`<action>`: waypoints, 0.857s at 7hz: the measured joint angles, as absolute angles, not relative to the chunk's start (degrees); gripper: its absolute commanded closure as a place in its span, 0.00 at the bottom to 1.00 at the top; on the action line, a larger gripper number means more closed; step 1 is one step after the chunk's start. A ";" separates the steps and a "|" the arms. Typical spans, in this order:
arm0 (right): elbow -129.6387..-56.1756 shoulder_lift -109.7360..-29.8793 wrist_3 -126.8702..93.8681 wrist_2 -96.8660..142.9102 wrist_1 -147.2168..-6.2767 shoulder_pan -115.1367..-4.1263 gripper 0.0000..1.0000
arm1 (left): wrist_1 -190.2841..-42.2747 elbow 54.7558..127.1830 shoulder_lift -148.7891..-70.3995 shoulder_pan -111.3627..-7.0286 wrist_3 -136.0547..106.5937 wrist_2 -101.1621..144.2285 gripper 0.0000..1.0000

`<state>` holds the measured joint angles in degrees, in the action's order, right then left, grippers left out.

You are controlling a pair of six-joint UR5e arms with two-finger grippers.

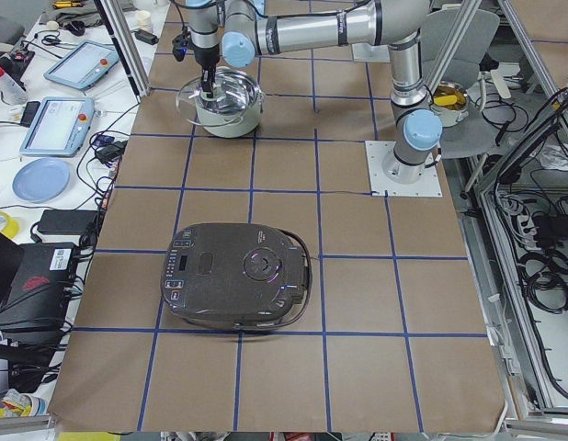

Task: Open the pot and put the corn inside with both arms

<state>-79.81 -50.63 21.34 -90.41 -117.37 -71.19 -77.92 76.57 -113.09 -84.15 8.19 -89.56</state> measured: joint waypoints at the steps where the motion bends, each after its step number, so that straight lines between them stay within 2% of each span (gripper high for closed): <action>1: -79.73 -50.68 21.46 -91.01 -117.52 -71.19 0.83 | -78.20 78.84 -113.15 -79.98 14.99 -89.66 1.00; 3: -79.64 -51.45 21.20 -90.91 -117.69 -71.30 0.82 | -72.29 86.26 -113.44 -72.61 27.84 -89.51 1.00; 6: -78.57 -58.89 20.83 -88.53 -112.73 -76.05 0.83 | -56.81 99.71 -112.67 -68.36 33.43 -89.28 1.00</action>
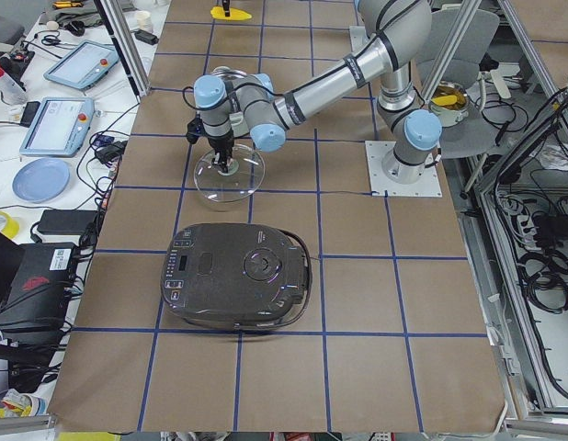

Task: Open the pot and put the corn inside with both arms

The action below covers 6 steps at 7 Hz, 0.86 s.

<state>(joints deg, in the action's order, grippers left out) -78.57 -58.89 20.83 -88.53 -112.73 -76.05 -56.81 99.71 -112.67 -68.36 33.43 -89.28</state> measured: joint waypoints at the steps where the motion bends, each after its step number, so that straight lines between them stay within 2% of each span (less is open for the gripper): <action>1: -77.18 -60.98 19.52 -87.58 -110.72 -79.74 0.82 | -53.59 102.84 -112.57 -67.96 33.58 -89.21 0.86; 2: -75.04 -62.16 14.77 -87.38 -108.95 -85.24 0.82 | -51.66 104.75 -112.57 -67.83 33.57 -89.16 0.01; 4: -68.10 -62.15 -1.88 -87.72 -104.75 -97.47 0.82 | -50.31 105.46 -112.66 -67.83 33.73 -89.14 0.00; 6: -62.27 -60.29 -16.84 -87.01 -102.25 -107.26 0.82 | -53.69 102.79 -111.55 -68.44 33.67 -89.47 0.00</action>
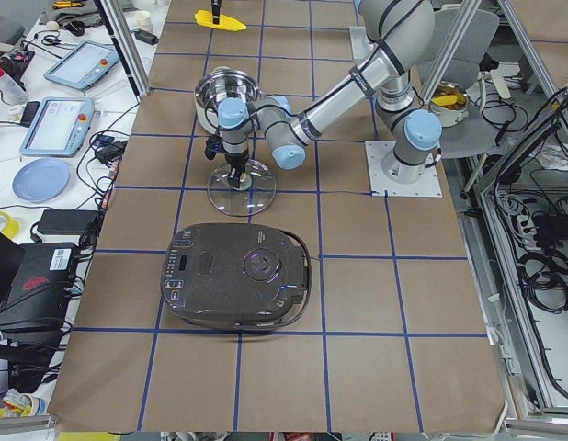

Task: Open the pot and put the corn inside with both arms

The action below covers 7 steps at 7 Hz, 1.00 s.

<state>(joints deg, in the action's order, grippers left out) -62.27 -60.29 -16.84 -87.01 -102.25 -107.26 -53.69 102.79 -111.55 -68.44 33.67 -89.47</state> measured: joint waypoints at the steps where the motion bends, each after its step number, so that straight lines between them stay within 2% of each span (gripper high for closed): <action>1: -60.51 -59.15 -23.18 -86.81 -102.16 -111.39 0.82 | -59.74 100.30 -109.73 -68.75 33.49 -89.49 0.00; 3: -57.42 -55.72 -29.56 -86.69 -103.14 -117.31 0.82 | -72.34 93.85 -105.06 -70.81 33.07 -88.88 0.00; 7: -56.19 -48.18 -28.10 -87.52 -106.74 -119.20 0.82 | -88.24 83.95 -96.44 -79.42 20.03 -88.83 0.00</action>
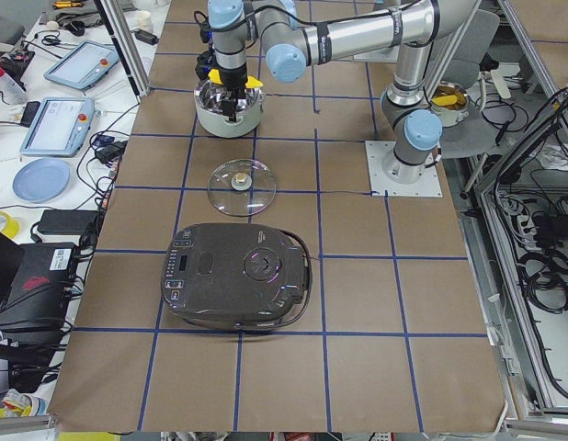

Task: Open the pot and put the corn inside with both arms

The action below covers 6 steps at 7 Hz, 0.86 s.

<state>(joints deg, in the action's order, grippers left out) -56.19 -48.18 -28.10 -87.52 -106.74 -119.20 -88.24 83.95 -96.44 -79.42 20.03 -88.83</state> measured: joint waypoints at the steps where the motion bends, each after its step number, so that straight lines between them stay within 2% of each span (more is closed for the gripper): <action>1: -55.97 -47.33 -27.48 -88.31 -107.66 -119.04 0.82 | -89.46 83.50 -95.07 -81.84 15.63 -89.10 0.00; 2: -55.86 -46.71 -26.70 -89.23 -108.40 -118.79 0.81 | -90.02 83.40 -94.19 -84.09 12.27 -89.28 0.00; 3: -55.96 -46.11 -26.36 -89.65 -109.51 -118.61 0.75 | -90.39 83.38 -93.62 -85.73 9.57 -89.35 0.00; 4: -56.23 -45.61 -26.39 -89.71 -110.67 -118.47 0.52 | -90.54 83.43 -93.30 -86.70 7.55 -89.37 0.00; 5: -56.57 -45.36 -26.65 -89.52 -111.18 -118.45 0.33 | -90.59 83.55 -93.13 -87.15 6.32 -89.38 0.00; 6: -56.92 -45.27 -26.83 -89.28 -111.37 -118.44 0.26 | -90.63 83.69 -92.96 -87.30 5.78 -89.38 0.00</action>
<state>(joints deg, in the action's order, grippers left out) -56.92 -45.27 -26.83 -89.28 -111.37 -118.44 -90.63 83.69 -92.96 -87.30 5.78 -89.38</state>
